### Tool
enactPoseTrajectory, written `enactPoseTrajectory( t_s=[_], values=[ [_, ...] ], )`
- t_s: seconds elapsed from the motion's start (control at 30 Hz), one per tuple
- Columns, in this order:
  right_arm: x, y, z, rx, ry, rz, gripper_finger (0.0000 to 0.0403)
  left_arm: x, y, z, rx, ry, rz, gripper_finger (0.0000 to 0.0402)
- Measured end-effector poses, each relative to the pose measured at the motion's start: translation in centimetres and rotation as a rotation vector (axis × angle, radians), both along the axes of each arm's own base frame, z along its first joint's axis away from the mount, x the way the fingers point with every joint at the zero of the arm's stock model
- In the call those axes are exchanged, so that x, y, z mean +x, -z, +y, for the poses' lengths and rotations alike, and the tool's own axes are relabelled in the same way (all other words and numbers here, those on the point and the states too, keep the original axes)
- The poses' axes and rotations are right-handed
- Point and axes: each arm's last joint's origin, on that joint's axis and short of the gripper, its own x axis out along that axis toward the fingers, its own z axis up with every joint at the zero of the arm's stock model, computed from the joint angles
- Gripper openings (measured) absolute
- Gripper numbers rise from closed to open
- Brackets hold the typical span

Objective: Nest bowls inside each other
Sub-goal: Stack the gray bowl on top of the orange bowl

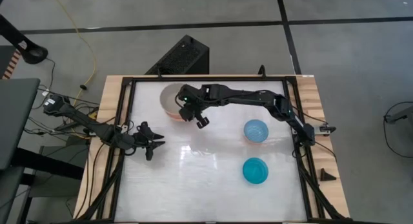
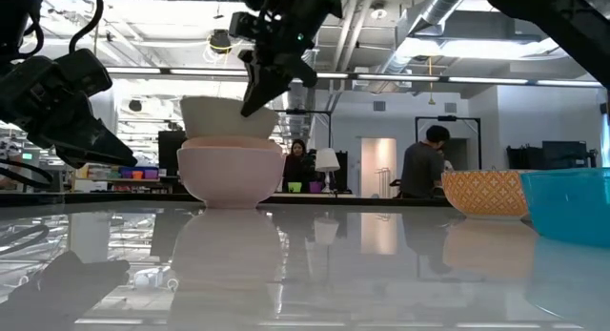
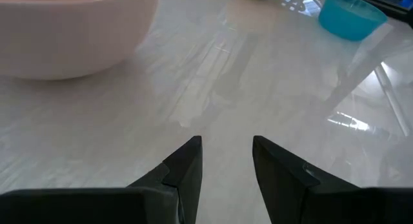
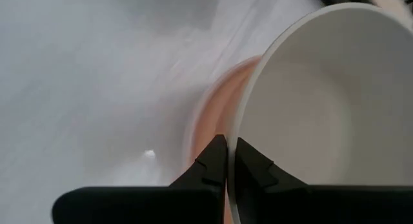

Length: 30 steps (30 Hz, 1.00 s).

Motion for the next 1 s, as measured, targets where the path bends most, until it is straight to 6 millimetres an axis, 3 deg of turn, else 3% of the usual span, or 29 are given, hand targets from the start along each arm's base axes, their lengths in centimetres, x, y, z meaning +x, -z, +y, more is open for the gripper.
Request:
enactPoseTrajectory(
  t_s=[0.37, 1.0],
  values=[
    [-0.03, -0.07, -0.27, 0.101, 0.146, -0.021, 0.0053, 0.0, 0.01, 0.0, 0.0, 0.0, 0.0, 0.0125],
    [0.02, -0.13, -0.42, 0.173, 0.242, -0.043, 0.0062, 0.0, 0.01, 0.0, 0.0, 0.0, 0.0, 0.0125]
  ],
)
